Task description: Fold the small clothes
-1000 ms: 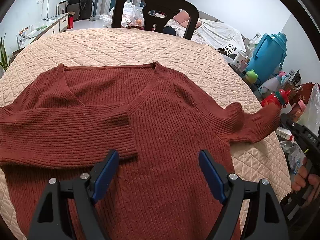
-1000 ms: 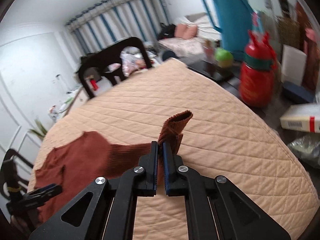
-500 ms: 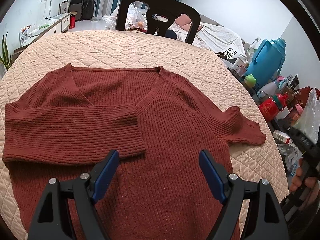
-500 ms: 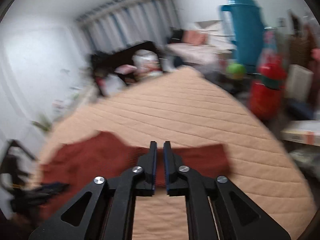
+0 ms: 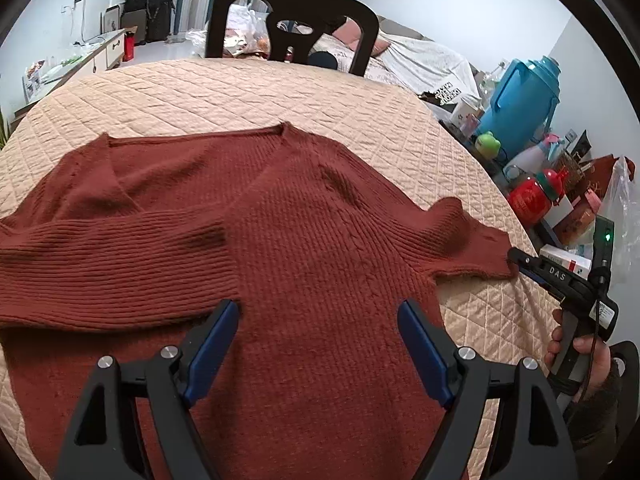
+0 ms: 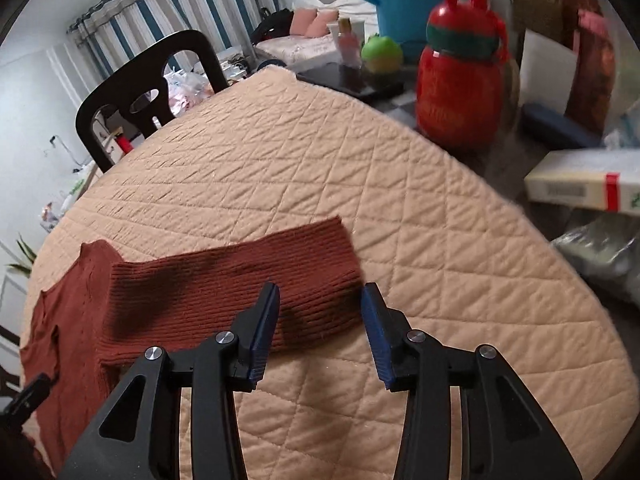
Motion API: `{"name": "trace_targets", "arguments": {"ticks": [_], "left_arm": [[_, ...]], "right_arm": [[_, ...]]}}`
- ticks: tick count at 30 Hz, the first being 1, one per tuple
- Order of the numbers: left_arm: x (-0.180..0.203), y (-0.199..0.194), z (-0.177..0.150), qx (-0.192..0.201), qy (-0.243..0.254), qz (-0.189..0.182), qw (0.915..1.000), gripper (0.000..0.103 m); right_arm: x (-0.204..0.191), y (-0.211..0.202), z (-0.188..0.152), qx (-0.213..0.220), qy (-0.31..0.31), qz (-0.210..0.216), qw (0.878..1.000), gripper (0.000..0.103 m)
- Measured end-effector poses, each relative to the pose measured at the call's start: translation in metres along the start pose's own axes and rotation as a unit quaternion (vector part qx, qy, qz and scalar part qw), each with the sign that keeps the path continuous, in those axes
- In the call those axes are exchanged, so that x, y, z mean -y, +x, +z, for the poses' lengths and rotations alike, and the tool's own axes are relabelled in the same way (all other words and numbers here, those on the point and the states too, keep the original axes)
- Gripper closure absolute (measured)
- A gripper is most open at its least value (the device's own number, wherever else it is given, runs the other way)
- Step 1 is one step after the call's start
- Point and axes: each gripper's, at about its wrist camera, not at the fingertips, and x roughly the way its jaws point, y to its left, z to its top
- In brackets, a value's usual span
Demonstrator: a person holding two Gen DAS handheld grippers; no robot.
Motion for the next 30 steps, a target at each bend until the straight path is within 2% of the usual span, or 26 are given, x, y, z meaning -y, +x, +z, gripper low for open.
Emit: {"name": "trace_targets", "arguments": {"ticks": [5,6,7,8,10,17,24,30], "left_arm": [[0.006,0.005,0.001,-0.005,0.003,-0.002,1.0,0.019],[0.007,0.006,0.001,-0.005,0.003,-0.002,1.0,0.019],[0.007,0.006,0.001,-0.006,0.003,-0.002,1.0,0.019],[0.007,0.007,0.001,-0.006,0.003,-0.003,1.0,0.019],[0.007,0.007,0.001,-0.006,0.003,-0.003,1.0,0.019],[0.001,0.0,0.002,0.002,-0.005,-0.008,1.0,0.019],[-0.01,-0.011,0.007,0.015,-0.018,-0.023,0.9995,0.019],[-0.026,-0.02,0.009,0.022,-0.039,-0.039,0.9982,0.019]], "right_arm": [[-0.002,-0.001,-0.001,0.0,0.002,0.009,1.0,0.061],[-0.001,0.002,0.0,0.0,0.002,0.007,1.0,0.069],[-0.002,0.002,0.0,-0.001,0.002,0.009,1.0,0.085],[-0.001,0.002,0.0,-0.004,0.002,0.016,1.0,0.091],[-0.003,-0.002,-0.001,0.0,0.001,0.031,1.0,0.095],[-0.02,-0.034,0.004,0.04,-0.013,0.101,0.994,0.096],[-0.079,-0.068,0.001,0.063,-0.083,0.17,0.98,0.096],[-0.13,-0.077,-0.009,0.054,-0.135,0.225,0.963,0.096]]}}
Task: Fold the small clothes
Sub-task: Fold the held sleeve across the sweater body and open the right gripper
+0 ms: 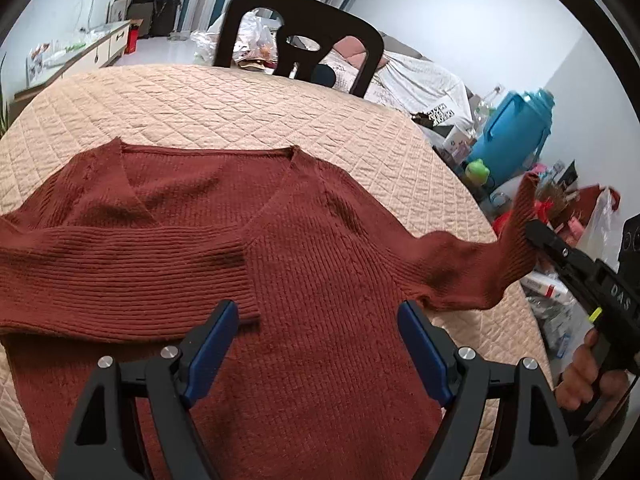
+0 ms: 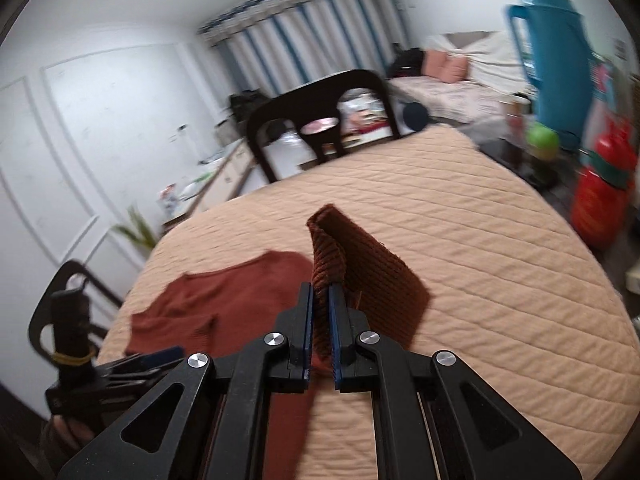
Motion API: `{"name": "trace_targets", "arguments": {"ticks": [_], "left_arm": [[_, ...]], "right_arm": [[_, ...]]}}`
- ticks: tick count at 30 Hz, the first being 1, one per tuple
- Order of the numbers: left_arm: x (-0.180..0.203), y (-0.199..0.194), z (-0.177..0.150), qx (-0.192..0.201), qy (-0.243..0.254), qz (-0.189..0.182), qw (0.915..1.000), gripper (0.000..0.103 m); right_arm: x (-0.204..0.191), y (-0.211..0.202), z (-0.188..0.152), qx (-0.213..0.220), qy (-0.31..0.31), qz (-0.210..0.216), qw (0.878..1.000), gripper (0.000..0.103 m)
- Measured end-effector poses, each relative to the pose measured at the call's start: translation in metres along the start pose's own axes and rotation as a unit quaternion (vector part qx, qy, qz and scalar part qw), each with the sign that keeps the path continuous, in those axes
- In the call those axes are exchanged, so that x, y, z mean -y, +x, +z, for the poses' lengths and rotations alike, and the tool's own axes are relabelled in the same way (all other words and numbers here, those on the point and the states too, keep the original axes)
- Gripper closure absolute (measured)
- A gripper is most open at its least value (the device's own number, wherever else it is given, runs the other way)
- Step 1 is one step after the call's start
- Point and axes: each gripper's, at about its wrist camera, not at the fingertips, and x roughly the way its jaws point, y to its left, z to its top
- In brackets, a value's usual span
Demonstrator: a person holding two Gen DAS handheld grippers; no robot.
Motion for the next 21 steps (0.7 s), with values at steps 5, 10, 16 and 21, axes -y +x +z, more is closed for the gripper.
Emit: {"name": "trace_targets", "arguments": {"ticks": [5,10,16,21], "left_arm": [[-0.016,-0.011,0.003,0.014,-0.015,0.008,0.9998,0.019],[-0.035,-0.02,0.004,0.023,-0.031,0.016,0.9991,0.019],[-0.059,-0.029,0.005,0.029,-0.047,0.03,0.998,0.019],[-0.078,-0.035,0.005,0.032,-0.06,0.041,0.9969,0.019]], "right_arm": [[-0.031,0.021,0.0,-0.016,-0.026,0.027,0.999,0.096],[-0.061,0.049,-0.007,-0.041,-0.053,0.056,0.996,0.096],[-0.091,0.075,-0.018,-0.074,-0.076,0.087,0.991,0.096],[-0.11,0.095,-0.025,-0.094,-0.089,0.098,0.987,0.096]]}}
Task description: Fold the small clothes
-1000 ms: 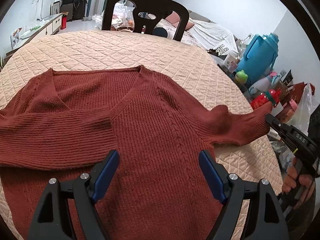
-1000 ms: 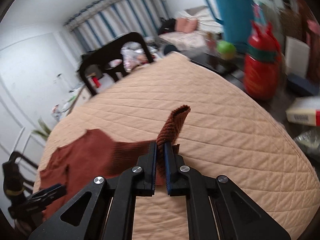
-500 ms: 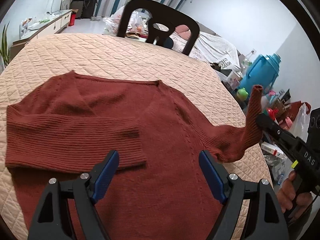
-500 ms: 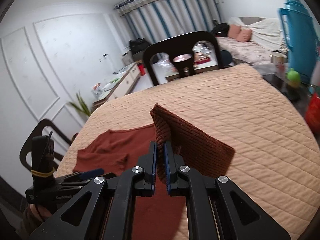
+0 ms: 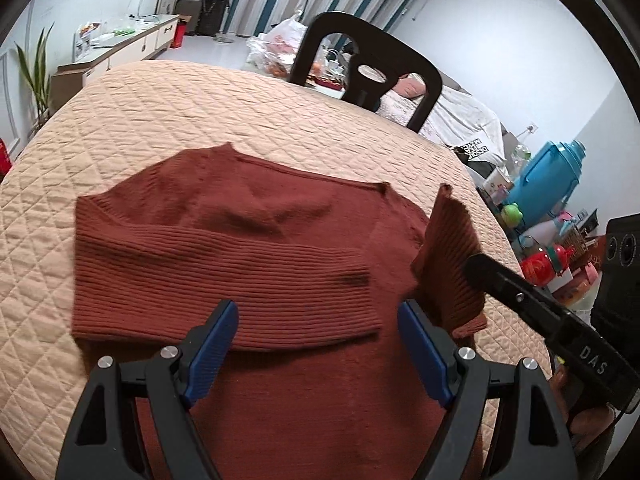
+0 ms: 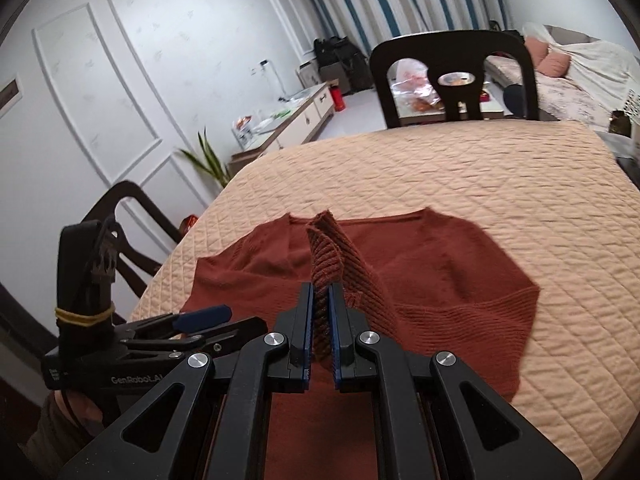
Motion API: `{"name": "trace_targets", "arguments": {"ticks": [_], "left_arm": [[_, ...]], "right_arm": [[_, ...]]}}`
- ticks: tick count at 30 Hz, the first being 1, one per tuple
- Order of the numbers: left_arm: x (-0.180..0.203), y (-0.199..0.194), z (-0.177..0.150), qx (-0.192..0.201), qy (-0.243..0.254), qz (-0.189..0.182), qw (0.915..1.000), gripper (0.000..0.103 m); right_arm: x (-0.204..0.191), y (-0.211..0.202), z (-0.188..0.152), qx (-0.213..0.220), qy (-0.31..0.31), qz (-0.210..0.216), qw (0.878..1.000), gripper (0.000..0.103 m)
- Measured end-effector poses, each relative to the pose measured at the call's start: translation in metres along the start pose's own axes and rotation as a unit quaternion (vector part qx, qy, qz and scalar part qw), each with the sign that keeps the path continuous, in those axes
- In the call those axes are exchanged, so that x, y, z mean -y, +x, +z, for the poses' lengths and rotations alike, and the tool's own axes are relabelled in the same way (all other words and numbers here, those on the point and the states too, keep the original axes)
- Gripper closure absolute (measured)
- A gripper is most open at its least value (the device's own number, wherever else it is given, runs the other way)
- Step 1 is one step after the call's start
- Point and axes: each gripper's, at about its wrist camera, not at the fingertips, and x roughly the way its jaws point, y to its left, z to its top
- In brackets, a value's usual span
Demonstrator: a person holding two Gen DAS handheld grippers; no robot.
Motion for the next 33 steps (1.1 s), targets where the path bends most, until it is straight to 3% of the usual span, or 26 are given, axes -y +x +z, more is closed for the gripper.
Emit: {"name": "trace_targets", "arguments": {"ticks": [19,27,29,31,33], "left_arm": [[-0.03,0.0,0.0,-0.006,-0.019,0.023,0.9995,0.019],[-0.03,-0.008,-0.001,0.008,-0.019,0.027,0.9994,0.019],[-0.029,-0.009,0.0,0.01,-0.018,0.029,0.9994,0.019],[-0.028,-0.01,0.001,0.016,-0.016,0.035,0.9991,0.019],[-0.025,-0.01,0.002,0.017,-0.013,0.033,0.9992,0.019]], "right_arm": [[-0.017,0.046,-0.012,-0.056,-0.017,0.014,0.998,0.096],[-0.009,0.062,-0.02,-0.081,0.016,0.026,0.996,0.095],[-0.007,0.06,-0.02,-0.079,0.023,0.035,0.996,0.091],[-0.008,0.056,-0.019,-0.079,0.022,0.035,0.996,0.078],[-0.01,0.05,-0.018,-0.077,0.022,0.047,0.996,0.077]]}}
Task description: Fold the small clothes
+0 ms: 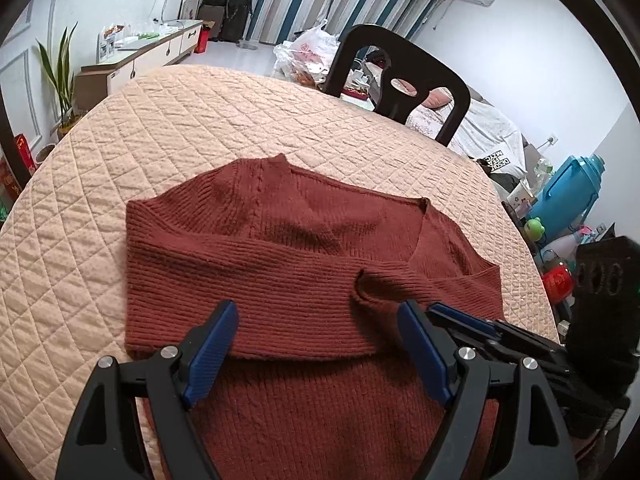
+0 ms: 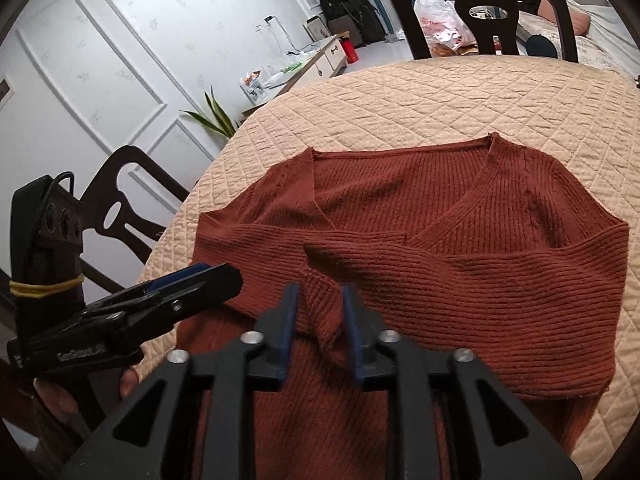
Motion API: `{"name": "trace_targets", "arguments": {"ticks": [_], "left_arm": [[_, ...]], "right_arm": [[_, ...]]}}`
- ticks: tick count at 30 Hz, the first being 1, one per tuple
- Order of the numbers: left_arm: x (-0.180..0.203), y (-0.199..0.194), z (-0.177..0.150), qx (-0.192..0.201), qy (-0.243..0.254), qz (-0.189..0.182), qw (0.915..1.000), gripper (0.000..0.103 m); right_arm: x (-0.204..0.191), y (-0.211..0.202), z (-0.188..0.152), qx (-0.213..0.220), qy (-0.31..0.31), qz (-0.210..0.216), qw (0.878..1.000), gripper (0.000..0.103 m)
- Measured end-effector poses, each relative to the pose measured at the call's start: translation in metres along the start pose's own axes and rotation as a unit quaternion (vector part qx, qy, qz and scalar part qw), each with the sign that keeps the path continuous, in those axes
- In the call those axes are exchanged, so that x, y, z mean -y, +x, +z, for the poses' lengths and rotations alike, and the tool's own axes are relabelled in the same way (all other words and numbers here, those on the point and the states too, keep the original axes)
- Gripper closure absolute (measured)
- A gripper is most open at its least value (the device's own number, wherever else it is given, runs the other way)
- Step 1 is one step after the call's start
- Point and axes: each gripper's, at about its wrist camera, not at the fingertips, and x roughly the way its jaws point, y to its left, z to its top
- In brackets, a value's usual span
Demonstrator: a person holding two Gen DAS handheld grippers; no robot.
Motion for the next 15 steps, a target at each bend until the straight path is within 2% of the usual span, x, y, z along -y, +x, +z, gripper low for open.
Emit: {"name": "trace_targets", "arguments": {"ticks": [5,7,9,12,15], "left_arm": [[0.01,-0.002,0.002,0.008,0.008,-0.008,0.9999,0.019],[0.014,-0.003,0.003,0.012,0.013,-0.008,0.9998,0.019],[0.019,0.0,0.003,0.009,0.022,-0.011,0.9997,0.019],[0.029,0.004,0.003,0.006,0.038,-0.022,0.999,0.019],[0.042,0.013,0.001,-0.01,0.062,-0.033,0.9975,0.019]], "right_arm": [[0.002,-0.036,0.003,0.045,-0.012,-0.027,0.999,0.075],[0.008,-0.05,0.005,0.061,-0.006,-0.047,0.997,0.071],[0.018,-0.062,0.005,0.074,0.001,-0.075,0.994,0.069],[0.038,-0.069,0.004,0.075,0.018,-0.15,0.986,0.069],[0.058,-0.064,-0.001,0.064,0.04,-0.184,0.98,0.069]]}}
